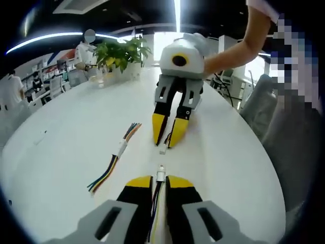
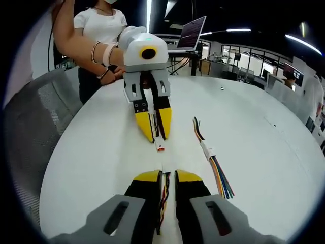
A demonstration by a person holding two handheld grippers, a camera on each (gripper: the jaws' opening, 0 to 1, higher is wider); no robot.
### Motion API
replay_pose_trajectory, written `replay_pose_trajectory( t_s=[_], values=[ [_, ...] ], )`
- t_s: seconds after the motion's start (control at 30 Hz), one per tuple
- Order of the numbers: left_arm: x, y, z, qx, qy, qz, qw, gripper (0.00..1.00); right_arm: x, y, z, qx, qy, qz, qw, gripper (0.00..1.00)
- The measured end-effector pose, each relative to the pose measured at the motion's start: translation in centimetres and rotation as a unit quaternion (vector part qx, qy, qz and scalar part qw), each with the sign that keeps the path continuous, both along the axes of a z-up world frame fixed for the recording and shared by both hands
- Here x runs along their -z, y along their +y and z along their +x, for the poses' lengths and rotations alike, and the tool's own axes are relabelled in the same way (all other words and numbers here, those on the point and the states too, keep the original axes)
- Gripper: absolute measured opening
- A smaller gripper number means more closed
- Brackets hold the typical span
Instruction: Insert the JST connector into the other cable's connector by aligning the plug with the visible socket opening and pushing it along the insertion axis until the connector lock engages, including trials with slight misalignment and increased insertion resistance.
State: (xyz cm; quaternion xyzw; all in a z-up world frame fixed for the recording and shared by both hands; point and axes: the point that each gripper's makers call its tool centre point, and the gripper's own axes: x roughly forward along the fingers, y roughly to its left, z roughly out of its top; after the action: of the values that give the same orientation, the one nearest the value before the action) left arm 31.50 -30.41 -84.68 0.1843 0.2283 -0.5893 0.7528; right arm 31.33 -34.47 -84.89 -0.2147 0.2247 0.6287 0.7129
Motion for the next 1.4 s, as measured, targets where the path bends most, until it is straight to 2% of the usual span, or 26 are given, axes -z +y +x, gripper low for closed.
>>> replay_pose_trajectory(
  t_s=[0.47,0.63,0.77,0.93,1.1,1.4],
  values=[
    [0.0,0.0,0.2,0.005,-0.004,-0.007,0.9999,0.01,0.0,0.1,-0.1,0.004,0.014,0.012,0.9998,0.04],
    [0.0,-0.1,0.2,0.007,-0.002,0.0,1.0,0.01,-0.1,0.1,-0.2,0.001,0.013,0.004,0.9999,0.03],
    [-0.1,-0.3,0.1,0.019,-0.005,0.013,0.9997,0.01,-0.8,0.4,-0.1,-0.001,0.011,0.004,0.9999,0.02],
    [-0.9,-0.8,0.1,0.029,-0.01,0.009,0.9995,0.01,-1.2,0.8,-0.5,-0.011,0.012,0.001,0.9999,0.02],
    [-1.2,-1.1,-0.1,0.052,-0.016,0.02,0.9983,0.01,-1.2,1.0,-0.7,-0.019,0.014,-0.007,0.9997,0.02],
    [-1.3,-1.2,-0.1,0.067,-0.019,0.03,0.9971,0.01,-1.3,1.1,-0.6,-0.031,0.005,-0.017,0.9994,0.02]
  ],
)
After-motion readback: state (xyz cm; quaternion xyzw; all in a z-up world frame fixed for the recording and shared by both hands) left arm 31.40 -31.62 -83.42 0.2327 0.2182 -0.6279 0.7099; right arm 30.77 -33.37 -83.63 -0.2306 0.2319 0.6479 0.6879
